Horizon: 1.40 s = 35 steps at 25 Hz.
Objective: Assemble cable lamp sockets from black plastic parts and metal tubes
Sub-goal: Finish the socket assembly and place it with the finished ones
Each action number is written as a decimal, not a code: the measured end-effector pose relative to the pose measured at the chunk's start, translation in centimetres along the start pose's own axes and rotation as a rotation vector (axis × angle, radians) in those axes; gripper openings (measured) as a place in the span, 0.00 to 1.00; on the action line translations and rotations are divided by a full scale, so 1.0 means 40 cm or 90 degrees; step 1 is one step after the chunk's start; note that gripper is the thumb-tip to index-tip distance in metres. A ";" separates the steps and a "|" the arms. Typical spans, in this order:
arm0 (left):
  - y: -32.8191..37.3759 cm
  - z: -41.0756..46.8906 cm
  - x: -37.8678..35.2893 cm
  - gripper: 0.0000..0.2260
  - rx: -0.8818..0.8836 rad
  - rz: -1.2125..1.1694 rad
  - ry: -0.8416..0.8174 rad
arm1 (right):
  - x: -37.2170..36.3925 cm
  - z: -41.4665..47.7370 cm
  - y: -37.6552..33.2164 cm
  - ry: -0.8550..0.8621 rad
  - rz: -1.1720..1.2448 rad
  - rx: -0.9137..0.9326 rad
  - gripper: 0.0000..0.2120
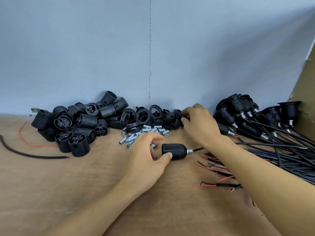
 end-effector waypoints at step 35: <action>-0.027 0.012 0.007 0.14 0.062 -0.423 -0.014 | 0.050 -0.240 -0.052 -0.087 0.305 0.192 0.23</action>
Point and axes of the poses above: each hand's wrist, its own z-axis towards the middle knuckle, its own x-axis out of the back of the hand, y = z × x, the point moved 10 cm from there along z, towards the middle knuckle, and after that the axes turned 1 degree about -x, right-handed, at the moved point
